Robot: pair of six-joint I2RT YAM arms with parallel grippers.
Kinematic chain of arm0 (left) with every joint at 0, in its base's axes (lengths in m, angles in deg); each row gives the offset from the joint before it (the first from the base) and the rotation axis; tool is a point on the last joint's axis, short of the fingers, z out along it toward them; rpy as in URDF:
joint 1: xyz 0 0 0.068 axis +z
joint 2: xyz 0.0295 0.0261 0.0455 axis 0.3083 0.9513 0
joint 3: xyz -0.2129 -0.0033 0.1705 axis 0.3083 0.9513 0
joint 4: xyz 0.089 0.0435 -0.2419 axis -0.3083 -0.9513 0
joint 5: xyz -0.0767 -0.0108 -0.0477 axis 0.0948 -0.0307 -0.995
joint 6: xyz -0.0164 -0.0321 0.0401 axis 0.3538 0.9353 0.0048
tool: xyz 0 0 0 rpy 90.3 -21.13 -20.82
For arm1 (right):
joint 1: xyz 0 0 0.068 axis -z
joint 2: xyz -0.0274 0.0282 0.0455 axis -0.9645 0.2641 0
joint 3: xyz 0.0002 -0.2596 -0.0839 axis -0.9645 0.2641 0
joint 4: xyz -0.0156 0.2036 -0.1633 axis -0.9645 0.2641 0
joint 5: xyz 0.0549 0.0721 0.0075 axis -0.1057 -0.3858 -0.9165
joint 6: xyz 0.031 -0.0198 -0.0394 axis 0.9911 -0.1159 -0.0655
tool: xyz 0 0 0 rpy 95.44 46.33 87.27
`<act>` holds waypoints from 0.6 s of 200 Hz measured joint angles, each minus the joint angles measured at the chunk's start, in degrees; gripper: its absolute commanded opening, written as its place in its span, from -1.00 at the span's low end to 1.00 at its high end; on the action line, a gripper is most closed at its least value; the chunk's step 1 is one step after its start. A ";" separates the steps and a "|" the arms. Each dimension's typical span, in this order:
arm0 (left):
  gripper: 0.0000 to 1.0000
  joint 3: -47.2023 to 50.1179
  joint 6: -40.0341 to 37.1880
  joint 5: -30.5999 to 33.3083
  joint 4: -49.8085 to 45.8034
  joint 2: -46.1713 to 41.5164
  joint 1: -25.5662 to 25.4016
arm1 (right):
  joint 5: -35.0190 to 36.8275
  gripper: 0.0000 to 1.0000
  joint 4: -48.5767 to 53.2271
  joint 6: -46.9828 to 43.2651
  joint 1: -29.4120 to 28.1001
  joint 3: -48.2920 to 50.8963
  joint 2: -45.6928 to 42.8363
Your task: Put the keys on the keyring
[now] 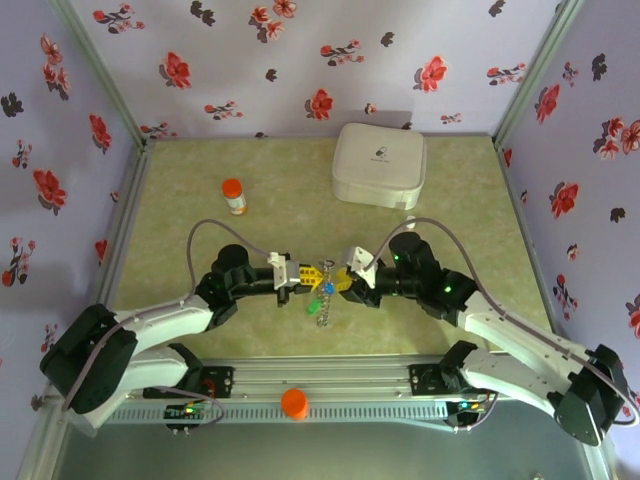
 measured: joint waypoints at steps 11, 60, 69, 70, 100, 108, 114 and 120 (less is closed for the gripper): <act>-1.00 0.00 -0.13 0.00 -0.02 -0.02 -0.04 | -0.13 -0.56 -0.72 0.15 0.00 0.00 0.94; -1.00 0.00 -0.20 0.00 -0.11 -0.04 -0.22 | -0.37 -0.60 -3.28 0.52 -0.17 -0.07 2.54; -1.00 0.00 -0.33 0.00 -0.13 -0.04 -0.28 | -0.37 -0.63 -3.69 0.52 -0.31 -0.07 2.91; -1.00 0.00 -0.33 0.00 -0.13 -0.04 -0.31 | -0.37 -0.63 -3.72 0.52 -0.33 -0.07 2.95; -1.00 0.00 -0.39 0.02 -0.20 -0.04 -0.44 | -0.37 -0.75 -4.44 0.48 -0.92 -0.39 4.90; -1.00 0.04 -0.39 0.02 -0.35 -0.04 -0.44 | -0.37 -0.78 -4.52 0.48 -0.92 -0.50 5.14; -1.00 0.04 -0.39 0.02 -0.42 -0.04 -0.42 | -0.37 -0.79 -4.52 0.44 -0.94 -0.59 5.25; -1.00 0.04 -0.39 0.02 -0.44 -0.04 -0.42 | -0.37 -0.80 -4.50 0.46 -0.96 -0.66 5.33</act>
